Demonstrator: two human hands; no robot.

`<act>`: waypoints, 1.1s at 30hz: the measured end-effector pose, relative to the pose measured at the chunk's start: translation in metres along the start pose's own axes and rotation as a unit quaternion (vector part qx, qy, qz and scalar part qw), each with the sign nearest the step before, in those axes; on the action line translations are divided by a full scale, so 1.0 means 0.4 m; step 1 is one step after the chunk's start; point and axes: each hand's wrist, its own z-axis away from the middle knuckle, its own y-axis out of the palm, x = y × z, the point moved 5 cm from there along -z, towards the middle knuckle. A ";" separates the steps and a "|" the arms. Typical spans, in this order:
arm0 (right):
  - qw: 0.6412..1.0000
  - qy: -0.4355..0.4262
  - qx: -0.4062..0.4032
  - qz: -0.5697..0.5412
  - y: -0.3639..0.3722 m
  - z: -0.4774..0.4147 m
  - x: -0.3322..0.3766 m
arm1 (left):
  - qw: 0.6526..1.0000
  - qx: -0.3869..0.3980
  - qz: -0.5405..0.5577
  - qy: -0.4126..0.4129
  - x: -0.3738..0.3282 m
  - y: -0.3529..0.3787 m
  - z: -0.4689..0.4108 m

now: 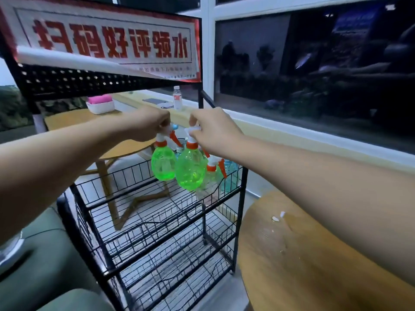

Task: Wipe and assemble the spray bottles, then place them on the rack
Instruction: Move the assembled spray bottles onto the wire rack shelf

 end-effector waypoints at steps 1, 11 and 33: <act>1.000 0.000 0.001 0.007 0.022 -0.011 0.000 | 1.000 0.003 -0.008 -0.002 0.004 0.014 -0.008; 0.998 0.022 0.035 0.048 0.259 -0.039 -0.019 | 0.995 0.073 -0.068 0.003 0.013 0.174 -0.054; 0.997 -0.039 -0.015 0.063 -0.125 0.286 -0.084 | 0.985 -0.074 0.131 0.087 -0.318 -0.008 0.083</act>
